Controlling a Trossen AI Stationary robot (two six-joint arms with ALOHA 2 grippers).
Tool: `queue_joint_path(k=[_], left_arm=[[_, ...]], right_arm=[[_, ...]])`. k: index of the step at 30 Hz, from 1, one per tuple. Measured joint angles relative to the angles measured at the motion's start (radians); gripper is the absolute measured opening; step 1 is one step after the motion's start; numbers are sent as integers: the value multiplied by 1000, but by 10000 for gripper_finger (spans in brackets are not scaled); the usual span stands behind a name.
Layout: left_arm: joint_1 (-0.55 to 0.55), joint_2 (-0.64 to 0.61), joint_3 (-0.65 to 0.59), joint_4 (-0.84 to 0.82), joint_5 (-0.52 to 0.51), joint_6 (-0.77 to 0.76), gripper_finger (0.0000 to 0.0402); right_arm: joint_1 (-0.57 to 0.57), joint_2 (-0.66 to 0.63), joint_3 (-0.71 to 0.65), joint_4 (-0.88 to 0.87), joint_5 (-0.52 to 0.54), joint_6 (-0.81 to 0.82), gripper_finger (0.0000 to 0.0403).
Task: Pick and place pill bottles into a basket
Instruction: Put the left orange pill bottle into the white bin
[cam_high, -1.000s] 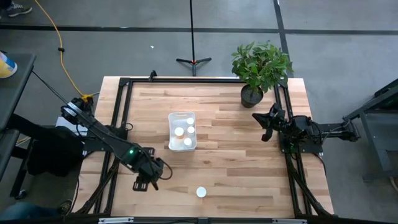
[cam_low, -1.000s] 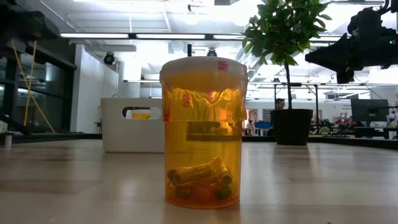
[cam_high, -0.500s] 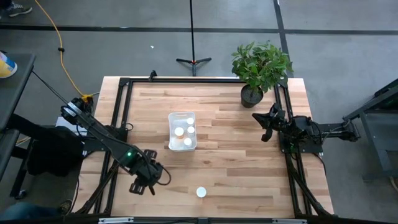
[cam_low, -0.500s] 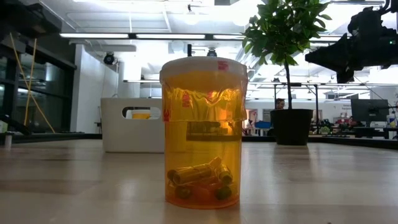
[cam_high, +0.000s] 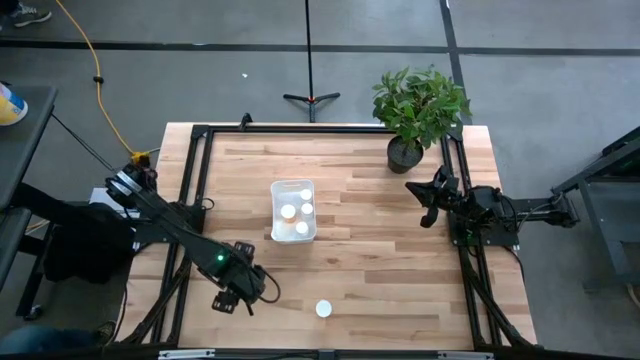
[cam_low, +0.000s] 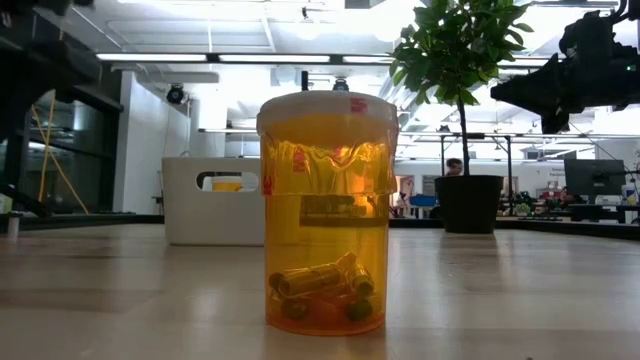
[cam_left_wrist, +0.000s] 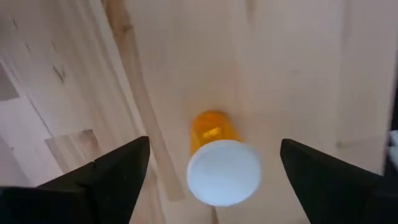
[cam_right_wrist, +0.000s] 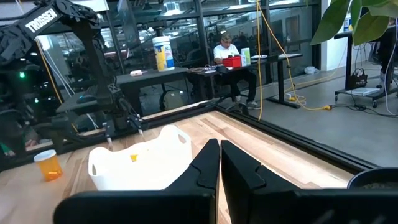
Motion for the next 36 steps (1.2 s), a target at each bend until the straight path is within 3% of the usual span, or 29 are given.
queue_joint_path(k=[9,15,29,36], left_arm=[[-1,74,-3,-6,0,23,367],[-1,77,-60,-8,92,22,364],[0,77,-66,26,60,47,353],[0,77,-66,28,56,68,324]], right_arm=[[0,0,0,0,1,0,7],[0,0,0,0,2,0,7],[0,1,0,0,3,0,7],[0,1,0,0,3,0,7]])
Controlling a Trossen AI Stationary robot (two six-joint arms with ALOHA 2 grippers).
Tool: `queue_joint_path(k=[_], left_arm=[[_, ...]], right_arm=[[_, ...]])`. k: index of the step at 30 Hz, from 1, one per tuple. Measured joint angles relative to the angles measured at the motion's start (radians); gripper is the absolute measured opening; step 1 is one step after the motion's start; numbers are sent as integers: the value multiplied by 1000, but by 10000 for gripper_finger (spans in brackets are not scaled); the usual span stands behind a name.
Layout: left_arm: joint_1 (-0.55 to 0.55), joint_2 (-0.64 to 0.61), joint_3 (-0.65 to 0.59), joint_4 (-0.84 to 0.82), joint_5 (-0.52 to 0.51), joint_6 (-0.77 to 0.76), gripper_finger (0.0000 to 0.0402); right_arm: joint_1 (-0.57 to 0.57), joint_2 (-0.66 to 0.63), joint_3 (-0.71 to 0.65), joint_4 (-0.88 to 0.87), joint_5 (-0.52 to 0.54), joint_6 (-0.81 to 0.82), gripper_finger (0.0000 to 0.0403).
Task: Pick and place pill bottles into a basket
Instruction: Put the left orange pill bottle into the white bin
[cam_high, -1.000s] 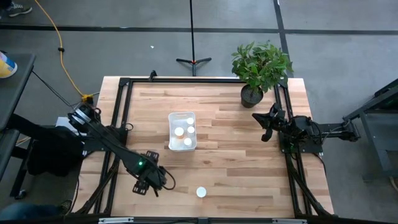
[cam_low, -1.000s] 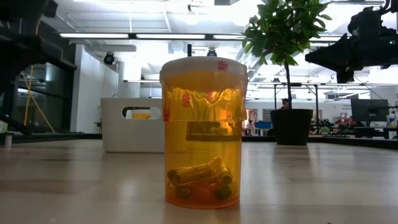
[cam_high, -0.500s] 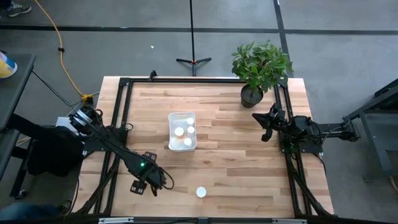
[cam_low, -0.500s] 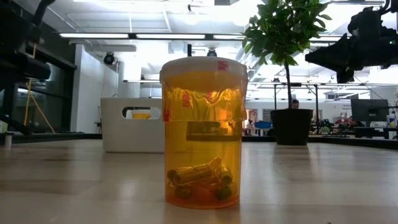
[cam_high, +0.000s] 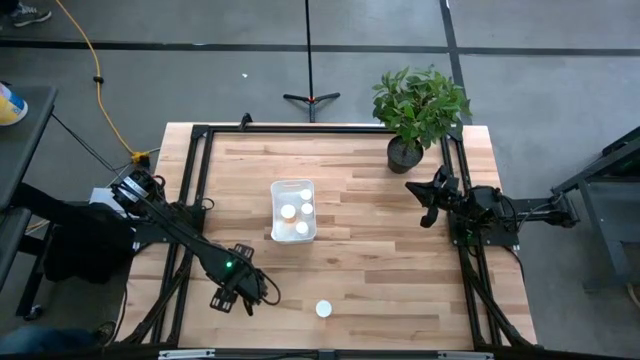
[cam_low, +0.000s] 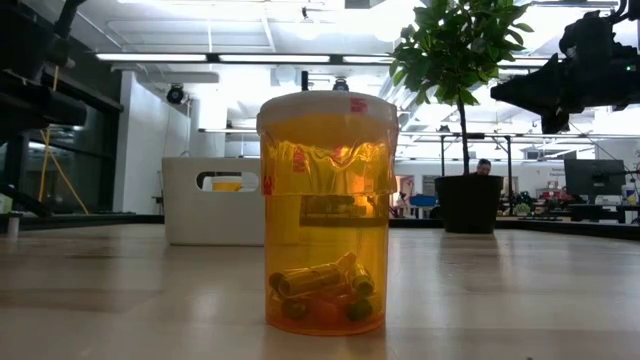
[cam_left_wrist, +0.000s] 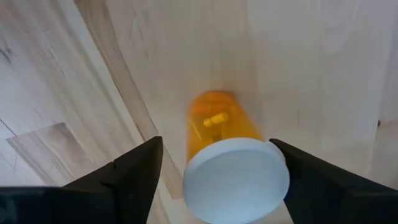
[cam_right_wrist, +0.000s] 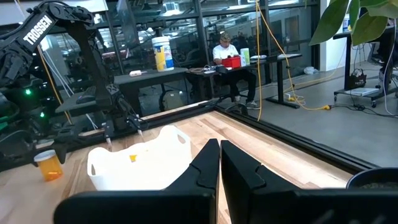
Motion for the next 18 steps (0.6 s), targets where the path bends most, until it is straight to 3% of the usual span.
queue_joint_path(k=[12,18], left_arm=[[0,0,0,-9,8,4,247],[0,0,0,-11,8,0,237]], right_arm=[[0,0,0,0,0,0,7],[0,0,0,0,0,0,7]])
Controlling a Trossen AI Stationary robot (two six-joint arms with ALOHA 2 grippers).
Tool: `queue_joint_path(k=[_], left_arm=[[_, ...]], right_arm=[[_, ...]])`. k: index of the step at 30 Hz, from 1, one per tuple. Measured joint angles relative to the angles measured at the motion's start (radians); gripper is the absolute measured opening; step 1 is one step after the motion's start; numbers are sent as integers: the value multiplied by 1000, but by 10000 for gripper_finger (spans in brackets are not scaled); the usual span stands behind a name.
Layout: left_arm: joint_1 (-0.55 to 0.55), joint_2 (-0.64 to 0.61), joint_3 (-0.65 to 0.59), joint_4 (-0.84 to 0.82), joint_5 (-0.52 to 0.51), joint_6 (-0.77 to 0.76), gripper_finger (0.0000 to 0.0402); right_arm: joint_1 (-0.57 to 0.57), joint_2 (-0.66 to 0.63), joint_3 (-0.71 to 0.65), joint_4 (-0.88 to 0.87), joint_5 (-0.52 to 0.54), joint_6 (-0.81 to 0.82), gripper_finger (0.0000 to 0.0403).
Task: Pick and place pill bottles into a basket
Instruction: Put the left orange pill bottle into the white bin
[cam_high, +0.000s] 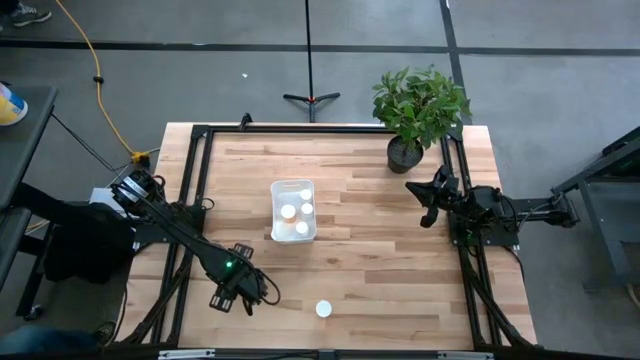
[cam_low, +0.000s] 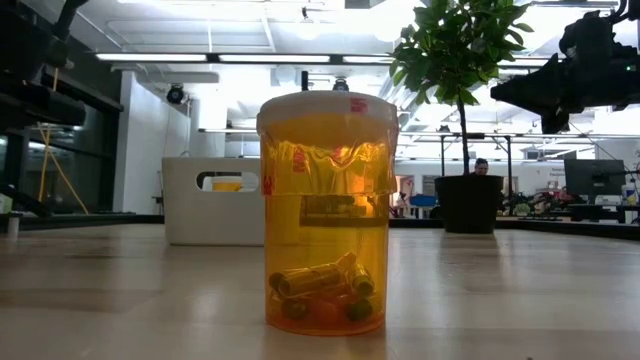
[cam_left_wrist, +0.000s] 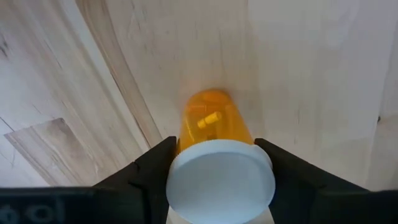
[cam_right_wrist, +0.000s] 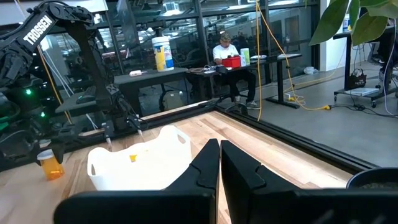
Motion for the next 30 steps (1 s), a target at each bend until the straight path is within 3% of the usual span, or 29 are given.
queue_joint_path(k=[5,9,16,21,30], left_arm=[[1,0,29,-18,-5,-4,258],[33,0,79,-59,-18,-8,238],[161,-1,189,-135,-25,-7,235],[254,-1,298,-210,-56,6,256],[398,-1,464,-259,-100,93,234]], right_arm=[[0,0,0,0,-2,0,7],[0,0,0,0,-3,0,7],[0,0,0,0,-3,0,7],[0,0,0,0,-5,0,7],[0,0,0,0,-8,0,7]])
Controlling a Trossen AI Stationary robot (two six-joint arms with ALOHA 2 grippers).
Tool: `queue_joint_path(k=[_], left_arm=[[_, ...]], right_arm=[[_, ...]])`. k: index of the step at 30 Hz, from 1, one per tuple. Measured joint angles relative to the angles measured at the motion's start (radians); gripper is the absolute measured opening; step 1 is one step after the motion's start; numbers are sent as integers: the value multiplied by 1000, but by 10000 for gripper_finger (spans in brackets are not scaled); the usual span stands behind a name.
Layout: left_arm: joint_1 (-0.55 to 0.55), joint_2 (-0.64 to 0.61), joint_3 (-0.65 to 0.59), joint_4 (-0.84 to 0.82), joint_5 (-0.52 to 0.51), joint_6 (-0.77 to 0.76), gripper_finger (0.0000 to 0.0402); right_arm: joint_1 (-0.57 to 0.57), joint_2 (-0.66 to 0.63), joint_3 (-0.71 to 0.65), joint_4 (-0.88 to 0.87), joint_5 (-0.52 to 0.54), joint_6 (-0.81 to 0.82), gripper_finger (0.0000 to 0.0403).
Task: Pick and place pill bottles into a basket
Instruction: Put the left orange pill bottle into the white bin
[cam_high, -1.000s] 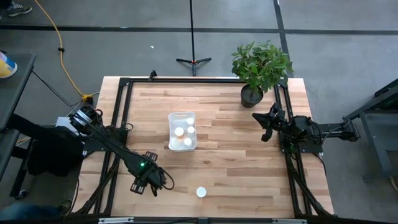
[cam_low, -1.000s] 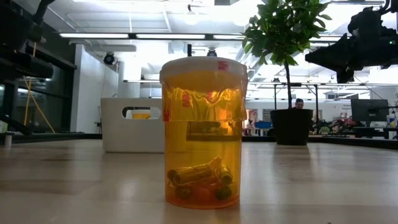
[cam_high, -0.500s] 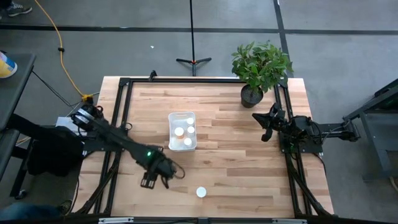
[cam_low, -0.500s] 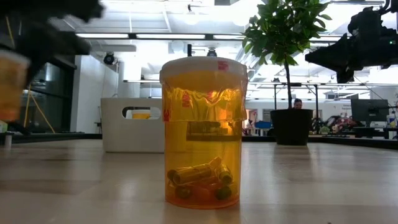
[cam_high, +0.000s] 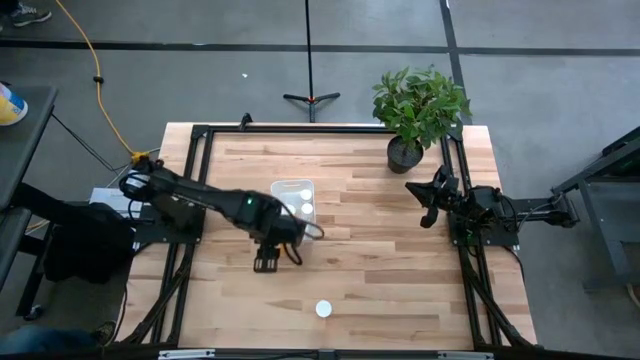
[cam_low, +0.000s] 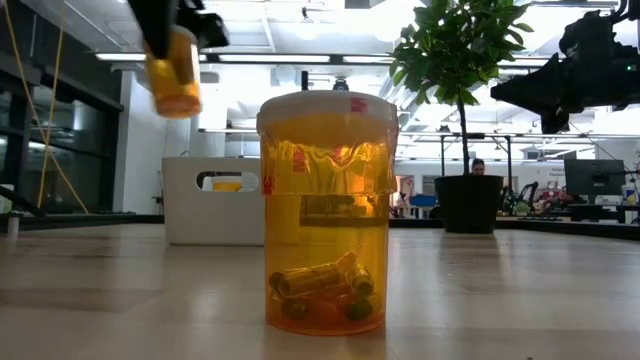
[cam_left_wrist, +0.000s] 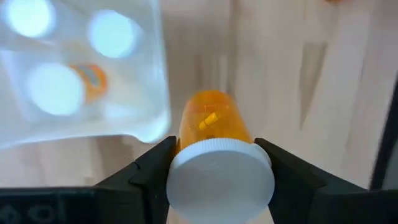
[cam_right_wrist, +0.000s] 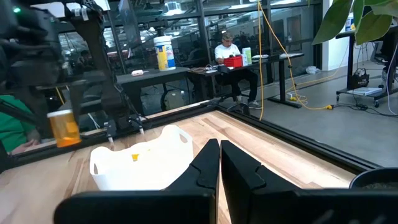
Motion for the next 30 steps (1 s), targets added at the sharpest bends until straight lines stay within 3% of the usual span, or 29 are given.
queue_joint_path(k=[7,14,23,30], left_arm=[[93,0,7,2,-42,89,254],[160,0,-7,53,-39,194,234],[172,2,-109,102,-15,219,264],[172,31,-173,205,-1,250,240]], right_arm=[[0,0,0,0,-7,0,7],[0,0,0,-1,-8,0,7],[0,0,0,0,-7,0,7],[0,1,0,0,-7,0,7]])
